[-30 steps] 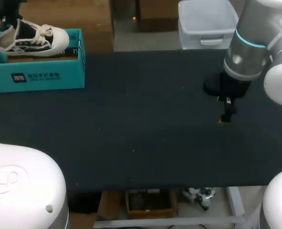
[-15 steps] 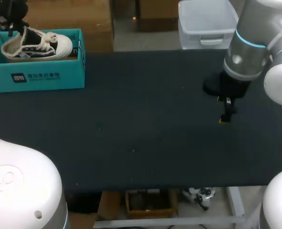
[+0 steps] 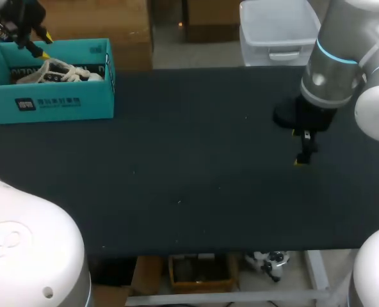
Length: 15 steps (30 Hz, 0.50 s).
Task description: Open the shoe tongue, take the insole out of the shoe, put the insole back into the shoe, and pack the shoe into the shoebox
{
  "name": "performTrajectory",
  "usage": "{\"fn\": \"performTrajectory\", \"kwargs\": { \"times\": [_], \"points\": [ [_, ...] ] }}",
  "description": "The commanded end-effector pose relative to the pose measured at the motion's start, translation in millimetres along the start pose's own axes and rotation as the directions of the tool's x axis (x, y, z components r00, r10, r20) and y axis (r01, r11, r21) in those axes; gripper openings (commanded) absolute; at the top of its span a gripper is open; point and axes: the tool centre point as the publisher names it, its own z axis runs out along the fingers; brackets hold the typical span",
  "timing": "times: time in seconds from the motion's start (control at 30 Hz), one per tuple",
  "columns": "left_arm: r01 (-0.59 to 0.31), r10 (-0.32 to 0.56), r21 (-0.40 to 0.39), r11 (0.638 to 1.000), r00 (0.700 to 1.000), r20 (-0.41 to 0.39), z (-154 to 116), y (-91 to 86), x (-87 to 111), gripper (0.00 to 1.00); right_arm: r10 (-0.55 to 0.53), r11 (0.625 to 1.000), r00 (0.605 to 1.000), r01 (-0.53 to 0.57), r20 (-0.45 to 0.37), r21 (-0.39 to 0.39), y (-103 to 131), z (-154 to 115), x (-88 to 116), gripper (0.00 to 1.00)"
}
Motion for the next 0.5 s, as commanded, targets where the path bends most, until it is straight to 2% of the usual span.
{"fn": "performTrajectory", "kwargs": {
  "times": [0.03, 0.2, 0.5],
  "points": [
    [-0.006, 0.007, -0.013, 1.0, 1.0, 0.004, -11.2, -7.6, 8.0, 1.0, -0.001, 1.0, 1.0, 0.001, 0.0, 0.0, -0.6, -0.6, 0.7, 1.0],
    [0.001, -0.002, -0.024, 1.0, 1.0, -0.013, -19.5, -17.9, 15.5, 1.0, -0.001, 1.0, 1.0, 0.001, 0.0, 0.0, -0.6, -0.6, 0.7, 1.0],
    [-0.005, 0.003, -0.069, 0.998, 1.0, -0.025, -42.8, -48.9, 47.2, 1.0, -0.001, 1.0, 1.0, 0.001, 0.0, 0.0, -0.6, -0.6, 0.7, 1.0]
  ]
}}
